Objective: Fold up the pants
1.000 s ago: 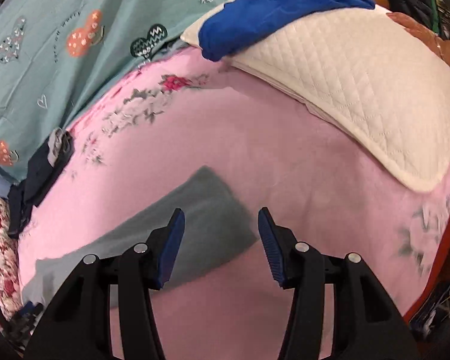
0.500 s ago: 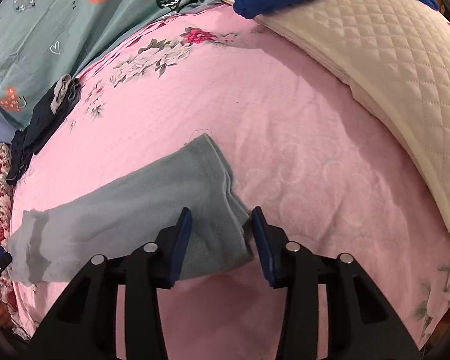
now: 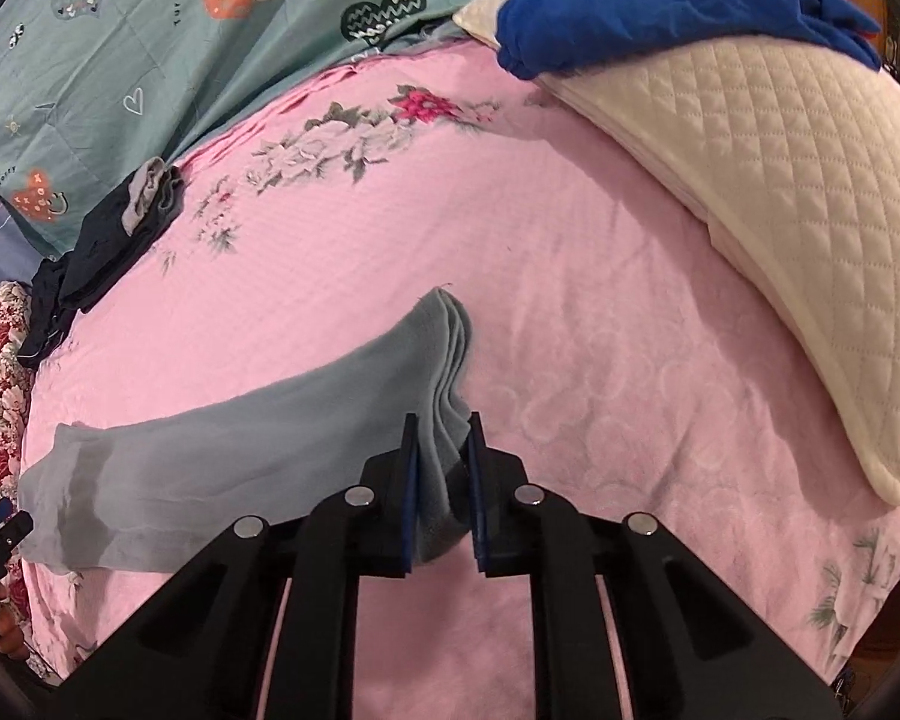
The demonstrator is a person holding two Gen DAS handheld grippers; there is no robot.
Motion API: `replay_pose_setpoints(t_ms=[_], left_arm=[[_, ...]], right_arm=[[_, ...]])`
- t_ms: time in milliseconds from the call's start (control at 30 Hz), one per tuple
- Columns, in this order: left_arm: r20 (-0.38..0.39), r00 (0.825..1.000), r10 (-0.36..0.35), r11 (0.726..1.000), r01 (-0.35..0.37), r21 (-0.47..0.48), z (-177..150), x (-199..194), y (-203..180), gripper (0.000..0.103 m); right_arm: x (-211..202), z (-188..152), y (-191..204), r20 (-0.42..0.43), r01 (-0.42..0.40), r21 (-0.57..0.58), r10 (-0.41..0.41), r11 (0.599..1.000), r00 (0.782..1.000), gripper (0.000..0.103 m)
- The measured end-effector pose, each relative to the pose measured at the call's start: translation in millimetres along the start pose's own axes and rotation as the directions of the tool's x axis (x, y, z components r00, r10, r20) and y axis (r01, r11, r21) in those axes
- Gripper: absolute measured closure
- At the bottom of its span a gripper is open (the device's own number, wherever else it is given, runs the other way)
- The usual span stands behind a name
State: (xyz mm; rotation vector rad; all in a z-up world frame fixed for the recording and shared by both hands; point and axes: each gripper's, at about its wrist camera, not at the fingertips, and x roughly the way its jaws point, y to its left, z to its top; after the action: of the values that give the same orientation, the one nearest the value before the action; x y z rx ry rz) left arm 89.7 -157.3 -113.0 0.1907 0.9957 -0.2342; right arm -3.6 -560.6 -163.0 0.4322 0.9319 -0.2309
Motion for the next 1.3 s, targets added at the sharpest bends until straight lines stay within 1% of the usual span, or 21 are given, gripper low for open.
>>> replay_pose_setpoints(t_ms=[67,200,333,400,467,533,600,667,700,733,767,800,833,867,900,967,1067,1100,1167,1233,1300], left_arm=[[0.008,1.000,0.008,1.000,-0.008,-0.013,-2,-3,9,0.003],[0.021,0.999,0.029,0.997,-0.027,-0.073,-9,-11,41,0.003],[0.012,0.998,0.055,0.986,-0.053,-0.159,-25,-18,81,0.003],[-0.002,0.998,0.069,0.976,-0.068,-0.208,-37,-21,103,0.003],[-0.015,0.996,0.083,0.965,-0.085,-0.250,-50,-26,125,0.003],[-0.024,0.994,0.102,0.954,-0.105,-0.279,-62,-31,142,0.003],[-0.034,0.992,0.123,0.942,-0.127,-0.310,-75,-38,159,0.003],[-0.047,0.990,0.135,0.928,-0.143,-0.344,-88,-43,177,0.003],[-0.052,0.989,0.140,0.923,-0.149,-0.355,-93,-45,182,0.003],[-0.057,0.988,0.143,0.919,-0.154,-0.362,-97,-46,186,0.003],[-0.061,0.987,0.148,0.916,-0.160,-0.368,-101,-48,191,0.003],[-0.061,0.985,0.160,0.911,-0.171,-0.376,-106,-52,197,0.003],[-0.061,0.985,0.164,0.908,-0.174,-0.380,-108,-54,199,0.003],[-0.063,0.985,0.162,0.906,-0.174,-0.387,-112,-55,202,0.003],[-0.068,0.985,0.157,0.906,-0.171,-0.388,-113,-54,202,0.003],[-0.072,0.988,0.140,0.912,-0.157,-0.380,-112,-49,198,0.003],[-0.054,0.993,0.104,0.931,-0.116,-0.346,-99,-41,177,0.003],[-0.043,0.996,0.085,0.939,-0.094,-0.329,-93,-40,168,0.003],[-0.015,0.999,0.035,0.958,-0.038,-0.284,-77,-38,144,0.003],[0.021,1.000,-0.012,0.980,0.016,-0.200,-56,-37,110,0.003],[0.059,0.996,-0.072,0.990,0.078,-0.116,-37,-37,73,0.003]], right_arm=[[-10,4,12,0.019,0.001,-0.019,0.000,1.000,1.000,0.089],[-44,12,70,0.098,-0.065,-0.126,0.077,0.990,0.992,0.089],[-58,10,155,0.136,-0.147,-0.262,0.187,0.954,0.973,0.089],[-54,-1,206,0.134,-0.174,-0.352,0.233,0.920,0.963,0.090],[-40,-19,257,0.093,-0.201,-0.439,0.267,0.876,0.959,0.090],[-23,-40,295,0.039,-0.237,-0.494,0.294,0.836,0.955,0.090],[-3,-67,330,-0.012,-0.238,-0.571,0.282,0.786,0.959,0.090],[23,-98,358,-0.075,-0.226,-0.650,0.235,0.726,0.969,0.089],[41,-116,370,-0.147,-0.243,-0.684,0.196,0.688,0.969,0.085],[54,-131,376,-0.217,-0.269,-0.698,0.162,0.663,0.963,0.080],[56,-144,381,-0.240,-0.262,-0.717,0.123,0.646,0.963,0.075],[46,-148,381,-0.217,-0.252,-0.731,0.133,0.635,0.967,0.060],[33,-149,380,-0.213,-0.274,-0.733,0.173,0.623,0.962,0.052],[16,-147,375,-0.212,-0.309,-0.727,0.228,0.613,0.950,0.052],[5,-145,370,-0.212,-0.322,-0.723,0.248,0.611,0.945,0.052],[-8,-139,356,-0.194,-0.317,-0.709,0.258,0.630,0.946,0.052],[-8,-108,305,-0.165,-0.269,-0.599,0.213,0.754,0.963,0.052],[-6,-93,279,-0.161,-0.261,-0.519,0.207,0.814,0.965,0.052],[-2,-71,233,-0.170,-0.267,-0.361,0.219,0.893,0.961,0.063],[1,-52,188,-0.169,-0.265,-0.228,0.230,0.937,0.958,0.076],[-1,-41,162,-0.146,-0.246,-0.190,0.221,0.950,0.964,0.078]])
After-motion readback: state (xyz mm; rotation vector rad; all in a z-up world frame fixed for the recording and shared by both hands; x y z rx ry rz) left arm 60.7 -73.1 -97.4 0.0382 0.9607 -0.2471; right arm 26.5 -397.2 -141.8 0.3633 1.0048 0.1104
